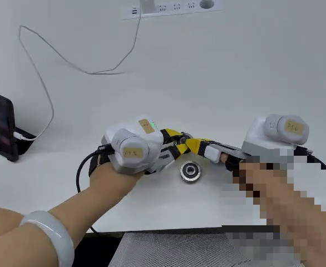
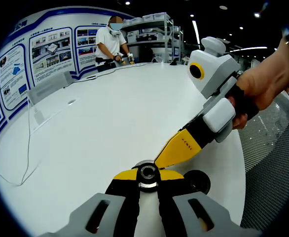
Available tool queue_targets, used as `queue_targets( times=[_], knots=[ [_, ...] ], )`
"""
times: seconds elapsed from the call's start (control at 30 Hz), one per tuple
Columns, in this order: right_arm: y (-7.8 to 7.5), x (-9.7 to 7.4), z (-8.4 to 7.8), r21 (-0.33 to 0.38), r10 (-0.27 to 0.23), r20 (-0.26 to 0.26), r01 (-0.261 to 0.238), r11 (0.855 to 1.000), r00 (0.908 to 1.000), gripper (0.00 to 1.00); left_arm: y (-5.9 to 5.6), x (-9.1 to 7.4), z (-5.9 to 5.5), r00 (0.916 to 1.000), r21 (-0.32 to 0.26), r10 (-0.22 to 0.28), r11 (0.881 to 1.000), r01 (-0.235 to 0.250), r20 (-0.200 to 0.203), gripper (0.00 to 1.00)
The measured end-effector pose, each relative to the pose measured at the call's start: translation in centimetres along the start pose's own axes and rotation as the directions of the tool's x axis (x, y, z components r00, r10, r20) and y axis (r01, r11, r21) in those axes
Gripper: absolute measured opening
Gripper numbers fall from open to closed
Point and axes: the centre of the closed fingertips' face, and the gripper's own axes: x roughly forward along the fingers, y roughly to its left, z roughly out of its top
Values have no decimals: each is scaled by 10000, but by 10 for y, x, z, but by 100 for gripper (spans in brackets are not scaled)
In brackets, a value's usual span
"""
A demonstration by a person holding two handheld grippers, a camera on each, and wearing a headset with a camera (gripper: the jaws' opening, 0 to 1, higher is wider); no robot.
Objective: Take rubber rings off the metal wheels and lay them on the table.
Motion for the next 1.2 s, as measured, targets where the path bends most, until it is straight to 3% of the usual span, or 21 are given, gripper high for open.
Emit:
queue_targets(
  times=[0.47,0.63,0.9,1.2],
  knots=[
    [-9,1,2,166,-470,157,468,9988,9988,1,-1,0,1,9999,84,-154,9998,155,-11,14],
    [-14,1,1,146,-616,104,615,9980,9980,1,-1,-3,1,9999,162,-146,9998,146,-25,20],
    [-12,3,3,191,-566,144,563,9982,9983,1,-4,-9,4,9995,157,-201,9997,197,256,24],
    [-6,2,5,240,-414,179,409,9989,9990,1,-1,-14,-1,9997,57,24,10000,-26,263,30]
  ],
)
